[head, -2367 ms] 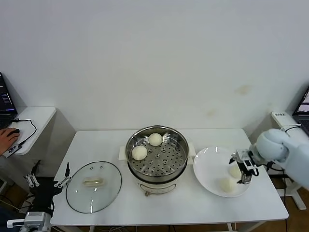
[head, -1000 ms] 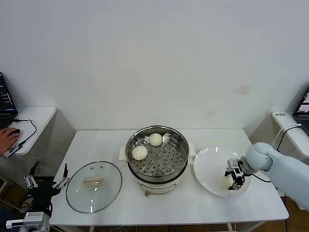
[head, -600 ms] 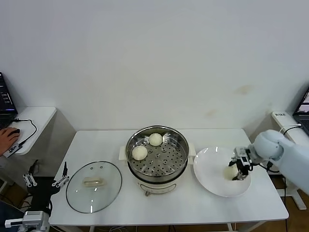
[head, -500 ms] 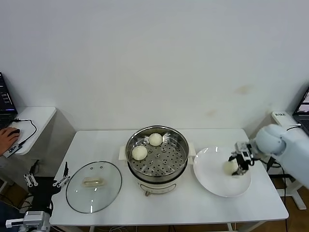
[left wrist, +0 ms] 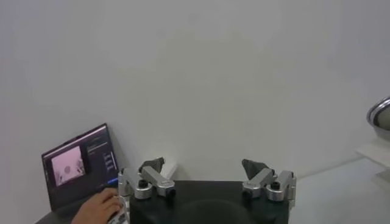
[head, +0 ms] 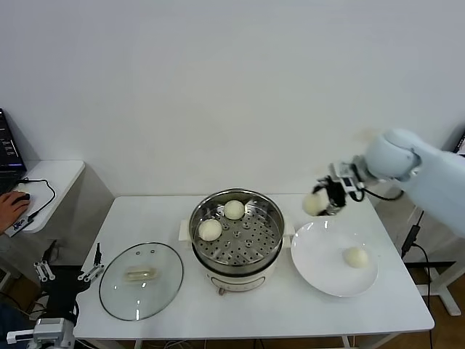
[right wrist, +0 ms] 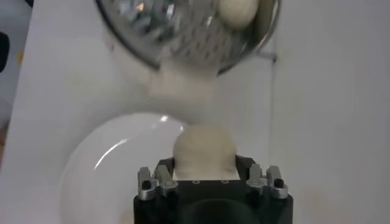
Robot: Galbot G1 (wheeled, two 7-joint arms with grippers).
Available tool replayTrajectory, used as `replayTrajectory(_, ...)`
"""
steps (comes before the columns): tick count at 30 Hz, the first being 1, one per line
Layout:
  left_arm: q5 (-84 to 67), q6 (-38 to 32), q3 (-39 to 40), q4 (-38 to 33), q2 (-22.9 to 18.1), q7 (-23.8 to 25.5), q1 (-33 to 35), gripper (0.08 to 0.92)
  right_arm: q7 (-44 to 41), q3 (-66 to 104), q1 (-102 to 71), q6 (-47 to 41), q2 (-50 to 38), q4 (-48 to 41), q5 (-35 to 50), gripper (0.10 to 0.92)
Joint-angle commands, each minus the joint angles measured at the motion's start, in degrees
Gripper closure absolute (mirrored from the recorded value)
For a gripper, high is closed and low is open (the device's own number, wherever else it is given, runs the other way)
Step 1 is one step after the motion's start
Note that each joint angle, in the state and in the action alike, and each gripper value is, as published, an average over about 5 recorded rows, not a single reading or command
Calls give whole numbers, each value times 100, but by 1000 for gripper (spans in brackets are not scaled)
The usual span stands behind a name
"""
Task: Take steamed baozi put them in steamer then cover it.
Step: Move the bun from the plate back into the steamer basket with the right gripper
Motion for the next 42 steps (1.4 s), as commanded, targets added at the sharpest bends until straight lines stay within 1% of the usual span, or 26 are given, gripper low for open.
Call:
replayTrajectory(1,11,-7,-19,2,-19,-4,11,177,618,-1113,1090,92,1274,366,898,397)
replayTrajectory(4,24,-4,-42,-25,-34,-5,16,177,810,-1313,920,407,1532,307,860,397)
replayTrajectory(7,28,5,-77,-68,-55,-3,20,177,925,-1504,767,832,1739,191,627,397)
replayTrajectory(13,50,16,-106,-119,-131,-3,19,177,1035,-1677,352,1704,1987,64,-424,400)
replayTrajectory(20,92,20,-96,-150,-201,-10,24,177,982,-1875,176,2304,2125,160,-1010,397)
replayTrajectory(26,88,17,-100,-196,-262,-22,51,177,893,-1901,149,2798,2384,9,-1461,390)
replayTrajectory(33,54,8,-126,-214,-291,-38,75,177,816,-1898,159,3095,2600,-228,-1702,383)
replayTrajectory(42,49,0,-130,-175,-295,-40,57,177,671,-1954,167,3248,2632,-184,-1826,380)
